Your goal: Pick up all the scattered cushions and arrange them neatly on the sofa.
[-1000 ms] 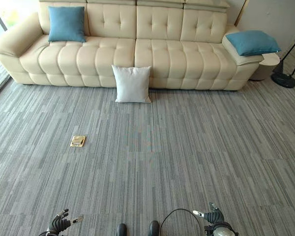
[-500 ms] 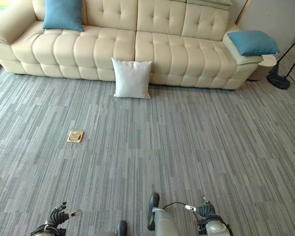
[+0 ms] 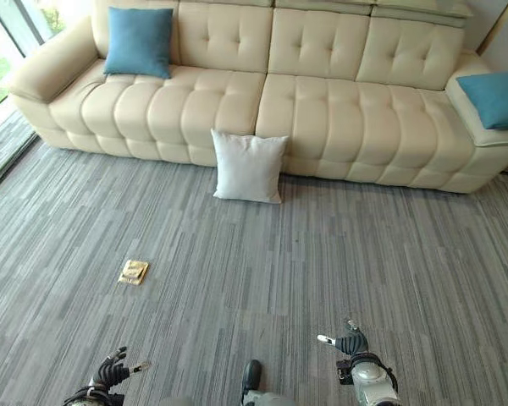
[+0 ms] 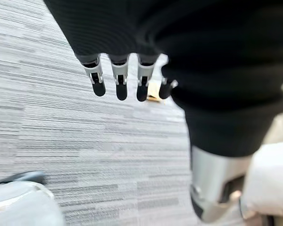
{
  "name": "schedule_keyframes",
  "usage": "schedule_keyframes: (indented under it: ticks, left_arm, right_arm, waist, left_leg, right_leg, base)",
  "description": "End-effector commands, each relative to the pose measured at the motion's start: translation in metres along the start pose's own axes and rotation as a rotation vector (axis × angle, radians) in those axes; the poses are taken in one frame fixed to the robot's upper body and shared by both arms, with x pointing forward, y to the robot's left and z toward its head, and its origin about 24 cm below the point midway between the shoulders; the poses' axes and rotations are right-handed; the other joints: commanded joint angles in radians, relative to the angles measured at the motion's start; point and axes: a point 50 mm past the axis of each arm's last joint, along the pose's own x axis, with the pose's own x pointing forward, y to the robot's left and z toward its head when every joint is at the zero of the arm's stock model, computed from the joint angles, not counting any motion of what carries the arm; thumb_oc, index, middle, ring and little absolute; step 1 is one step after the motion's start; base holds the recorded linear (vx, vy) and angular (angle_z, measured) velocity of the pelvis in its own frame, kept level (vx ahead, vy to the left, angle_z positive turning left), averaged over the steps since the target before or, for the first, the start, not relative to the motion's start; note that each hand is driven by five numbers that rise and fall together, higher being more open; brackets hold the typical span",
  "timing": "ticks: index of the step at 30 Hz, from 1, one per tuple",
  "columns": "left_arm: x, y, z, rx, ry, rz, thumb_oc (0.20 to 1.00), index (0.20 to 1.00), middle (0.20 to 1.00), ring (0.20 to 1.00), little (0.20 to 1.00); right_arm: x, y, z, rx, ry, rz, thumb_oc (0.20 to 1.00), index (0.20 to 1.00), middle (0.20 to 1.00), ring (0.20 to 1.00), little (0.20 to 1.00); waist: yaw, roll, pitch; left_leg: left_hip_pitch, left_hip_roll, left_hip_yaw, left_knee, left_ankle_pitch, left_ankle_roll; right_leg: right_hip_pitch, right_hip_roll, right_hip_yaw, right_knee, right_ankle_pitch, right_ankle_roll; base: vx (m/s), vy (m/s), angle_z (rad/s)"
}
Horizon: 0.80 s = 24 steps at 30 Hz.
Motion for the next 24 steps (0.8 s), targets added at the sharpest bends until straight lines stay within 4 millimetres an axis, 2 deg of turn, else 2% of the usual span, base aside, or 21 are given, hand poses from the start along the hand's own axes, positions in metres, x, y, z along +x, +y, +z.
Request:
schedule_keyframes:
  ticks: [1,4,5,6,7,8,10,11,13,15,16,17,18,19,20,22,23,24]
  left_arm:
    - [0.004,0.011,0.014,0.057,-0.056,0.019,1.0,1.0,1.0,1.0,1.0]
    - [0.003,0.01,0.009,0.068,-0.038,0.018,1.0,1.0,1.0,1.0,1.0]
    - [0.002,0.009,0.008,0.068,-0.034,0.017,1.0,1.0,1.0,1.0,1.0]
    - [0.0,0.012,0.003,0.078,-0.02,0.017,1.0,1.0,1.0,1.0,1.0]
    - [0.0,0.012,0.003,0.077,-0.02,0.017,1.0,1.0,1.0,1.0,1.0]
    - [-0.001,0.012,-0.001,0.081,-0.007,0.017,1.0,1.0,1.0,1.0,1.0]
    - [0.002,0.022,0.006,0.126,-0.023,0.028,1.0,1.0,1.0,1.0,1.0]
    - [0.002,0.029,0.015,0.143,-0.057,0.038,1.0,1.0,1.0,1.0,1.0]
    - [0.002,0.036,0.02,0.16,-0.078,0.055,1.0,1.0,1.0,1.0,1.0]
    - [0.002,0.038,0.021,0.158,-0.08,0.064,1.0,1.0,1.0,1.0,1.0]
    - [0.002,0.038,0.02,0.151,-0.075,0.067,1.0,1.0,1.0,1.0,1.0]
    - [0.002,0.037,0.019,0.149,-0.069,0.065,1.0,1.0,1.0,1.0,1.0]
    - [0.003,0.036,0.017,0.144,-0.061,0.064,1.0,1.0,1.0,1.0,1.0]
    - [0.002,0.033,0.011,0.136,-0.037,0.061,1.0,1.0,1.0,1.0,1.0]
    - [0.002,0.03,0.008,0.135,-0.029,0.059,1.0,1.0,1.0,1.0,1.0]
    - [0.002,0.027,0.008,0.132,-0.033,0.063,1.0,1.0,1.0,1.0,1.0]
    - [0.001,0.029,0.004,0.119,-0.018,0.069,1.0,1.0,1.0,1.0,1.0]
    - [0.0,0.028,0.002,0.114,-0.009,0.07,1.0,1.0,1.0,1.0,1.0]
  right_arm:
    - [-0.003,-0.014,-0.009,0.004,0.012,-0.048,1.0,1.0,1.0,1.0,1.0]
    - [-0.004,-0.012,-0.013,0.011,0.032,-0.059,1.0,1.0,1.0,1.0,1.0]
    - [-0.005,-0.011,-0.017,0.016,0.046,-0.062,1.0,1.0,1.0,1.0,1.0]
    - [-0.006,-0.008,-0.019,0.018,0.048,-0.052,1.0,1.0,1.0,1.0,1.0]
    - [-0.006,-0.008,-0.019,0.018,0.048,-0.052,1.0,1.0,1.0,1.0,1.0]
    - [-0.007,-0.004,-0.02,0.008,0.047,-0.042,1.0,1.0,1.0,1.0,1.0]
    - [-0.006,0.001,-0.016,-0.008,0.04,-0.018,1.0,1.0,1.0,1.0,1.0]
    - [-0.005,0.002,-0.01,-0.01,0.014,-0.01,1.0,1.0,1.0,1.0,1.0]
    - [-0.003,0.004,0.0,-0.006,-0.024,-0.002,1.0,1.0,1.0,1.0,1.0]
    - [-0.003,0.008,0.003,-0.009,-0.037,0.011,1.0,1.0,1.0,1.0,1.0]
    - [-0.003,0.01,0.004,-0.016,-0.038,0.019,1.0,1.0,1.0,1.0,1.0]
    - [-0.003,0.01,0.004,-0.022,-0.039,0.021,1.0,1.0,1.0,1.0,1.0]
    - [-0.003,0.011,0.006,-0.028,-0.042,0.022,1.0,1.0,1.0,1.0,1.0]
    - [-0.002,0.011,0.008,-0.035,-0.05,0.029,1.0,1.0,1.0,1.0,1.0]
    - [-0.003,0.011,0.01,-0.046,-0.062,0.035,1.0,1.0,1.0,1.0,1.0]
    - [-0.004,0.01,0.01,-0.063,-0.07,0.039,1.0,1.0,1.0,1.0,1.0]
    - [-0.005,0.011,0.009,-0.061,-0.07,0.048,1.0,1.0,1.0,1.0,1.0]
    - [-0.005,0.011,0.008,-0.061,-0.069,0.049,1.0,1.0,1.0,1.0,1.0]
  waist:
    - [0.017,0.005,0.029]
    - [0.046,0.026,0.024]
    - [0.061,0.03,0.024]
    - [0.092,0.039,0.007]
    - [0.092,0.04,0.005]
    - [0.091,0.032,-0.005]
    - [0.089,0.0,-0.032]
    - [0.088,-0.007,-0.029]
    - [0.078,-0.006,-0.019]
    - [0.07,-0.001,-0.015]
    - [0.057,0.006,-0.008]
    - [0.049,0.011,-0.001]
    - [0.039,0.014,0.014]
    - [0.028,0.01,0.038]
    - [0.011,0.02,0.046]
    - [-0.008,0.013,0.045]
    - [-0.007,0.003,0.026]
    - [-0.01,0.008,0.018]
  left_leg:
    - [-0.046,-0.039,0.021,-0.08,0.119,0.015]
    - [-0.105,-0.093,0.027,-0.2,0.234,0.008]
    - [-0.143,-0.106,0.065,-0.233,0.265,0.004]
    - [-0.136,-0.1,0.086,-0.267,0.307,0.014]
    - [-0.139,-0.099,0.086,-0.268,0.309,0.013]
    - [-0.104,-0.102,0.064,-0.257,0.304,0.03]
    - [-0.08,-0.098,0.062,-0.192,0.231,0.054]
    - [-0.069,-0.097,0.059,-0.167,0.196,0.069]
    - [-0.056,-0.09,0.055,-0.141,0.161,0.085]
    - [-0.03,-0.084,0.047,-0.138,0.136,0.093]
    - [0.006,-0.084,0.04,-0.144,0.115,0.095]
    - [0.04,-0.086,0.031,-0.147,0.085,0.092]
    - [0.06,-0.087,0.034,-0.148,0.082,0.094]
    - [0.115,-0.093,0.028,-0.133,0.041,0.088]
    - [0.182,-0.084,0.003,-0.142,0.006,0.07]
    - [0.253,-0.077,-0.053,-0.156,-0.03,0.042]
    - [0.303,-0.056,-0.062,-0.177,-0.036,0.02]
    - [0.324,-0.033,-0.065,-0.189,-0.025,0.01]
  right_leg:
    - [-0.042,-0.103,-0.019,0.051,-0.059,0.256]
    - [0.019,-0.048,-0.001,0.009,-0.077,0.253]
    - [0.065,-0.023,0.019,0.001,-0.099,0.251]
    - [0.125,-0.001,0.064,0.011,-0.131,0.25]
    - [0.122,0.0,0.064,0.011,-0.129,0.25]
    - [0.152,-0.014,0.077,0.029,-0.15,0.254]
    - [0.162,-0.086,0.095,0.074,-0.148,0.288]
    - [0.131,-0.114,0.094,0.167,-0.12,0.304]
    - [0.076,-0.136,0.092,0.272,-0.089,0.311]
    - [0.014,-0.155,0.071,0.309,-0.072,0.292]
    - [-0.044,-0.163,0.031,0.294,-0.073,0.271]
    - [-0.073,-0.165,0.016,0.278,-0.082,0.276]
    - [-0.104,-0.171,-0.012,0.242,-0.057,0.273]
    - [-0.138,-0.182,-0.059,0.124,-0.011,0.298]
    - [-0.189,-0.182,-0.071,0.053,0.024,0.322]
    - [-0.227,-0.218,-0.045,0.038,0.075,0.345]
    - [-0.21,-0.235,-0.069,0.056,0.106,0.35]
    - [-0.201,-0.235,-0.082,0.07,0.101,0.345]
  base:
    - [0.16,0.025,-0.07]
    - [0.3,0.059,0.07]
    - [0.71,0.246,0.1]
    - [0.62,0.229,0.0]
    - [0.66,0.307,-0.48]
    - [0.51,0.268,-0.88]
    - [0.65,0.373,-0.73]
    - [0.4,0.28,-0.28]
    - [0.22,0.171,-0.38]
    - [0.24,0.107,-0.68]
    - [0.36,0.083,-0.22]
    - [0.37,0.067,-0.64]
    - [0.46,-0.012,-0.21]
    - [0.67,-0.106,-0.32]
    - [0.82,-0.188,0.8]
    - [0.82,-0.32,0.97]
    - [0.72,-0.347,0.96]
    - [0.7,-0.388,1.13]
